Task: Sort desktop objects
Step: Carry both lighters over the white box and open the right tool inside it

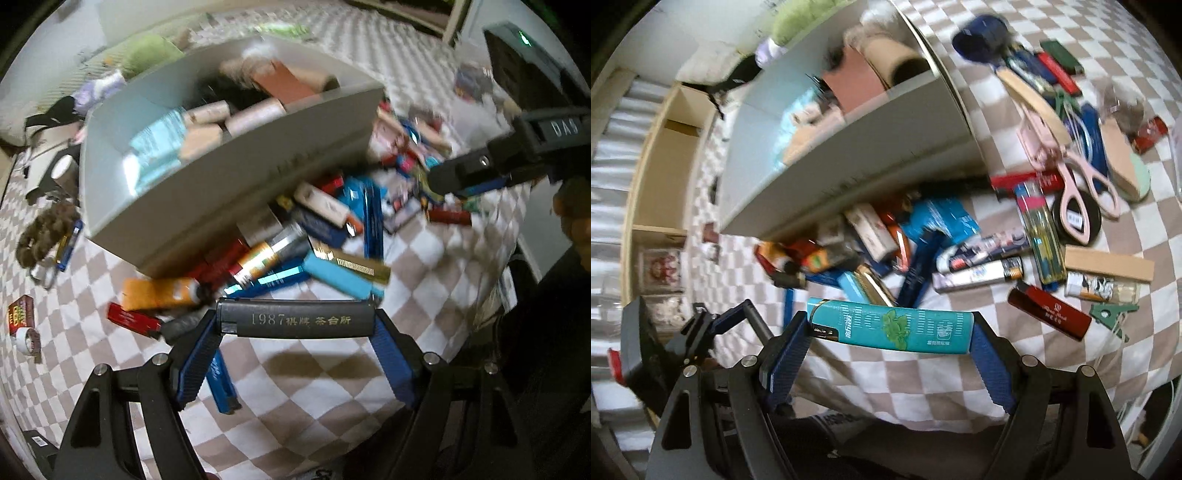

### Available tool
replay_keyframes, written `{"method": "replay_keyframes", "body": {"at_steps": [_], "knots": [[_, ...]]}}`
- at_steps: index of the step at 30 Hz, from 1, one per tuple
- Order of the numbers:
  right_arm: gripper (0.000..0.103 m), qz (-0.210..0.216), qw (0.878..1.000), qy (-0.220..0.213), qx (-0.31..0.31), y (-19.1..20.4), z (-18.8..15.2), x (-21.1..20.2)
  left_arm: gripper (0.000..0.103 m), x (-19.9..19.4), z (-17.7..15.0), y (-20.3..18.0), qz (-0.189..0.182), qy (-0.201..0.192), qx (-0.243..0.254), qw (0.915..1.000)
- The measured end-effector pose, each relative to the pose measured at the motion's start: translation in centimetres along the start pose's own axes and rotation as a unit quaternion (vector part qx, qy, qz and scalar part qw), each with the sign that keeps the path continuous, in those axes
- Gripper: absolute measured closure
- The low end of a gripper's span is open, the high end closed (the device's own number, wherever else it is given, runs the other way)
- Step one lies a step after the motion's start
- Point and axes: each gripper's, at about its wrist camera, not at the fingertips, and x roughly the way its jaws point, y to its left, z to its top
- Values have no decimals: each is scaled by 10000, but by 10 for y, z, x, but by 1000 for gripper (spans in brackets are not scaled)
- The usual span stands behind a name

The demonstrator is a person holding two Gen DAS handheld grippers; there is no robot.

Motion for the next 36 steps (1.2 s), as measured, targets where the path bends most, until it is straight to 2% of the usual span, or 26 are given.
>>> {"method": "replay_keyframes", "body": {"at_steps": [8, 17, 28, 36], "knots": [[19, 593, 9969, -499, -162, 26, 6, -41, 22, -37, 11, 24, 28, -624, -390, 9973], [19, 1118, 9880, -965, -445, 60, 24, -75, 22, -61, 34, 40, 133, -1196, -892, 9887], [19, 1253, 9747, -1528, -1041, 113, 63, -106, 22, -91, 60, 62, 237, -1813, -1317, 9743], [19, 1190, 9706, -1609, -1339, 155, 110, -91, 22, -93, 96, 75, 522, -2013, -1448, 9674]]}}
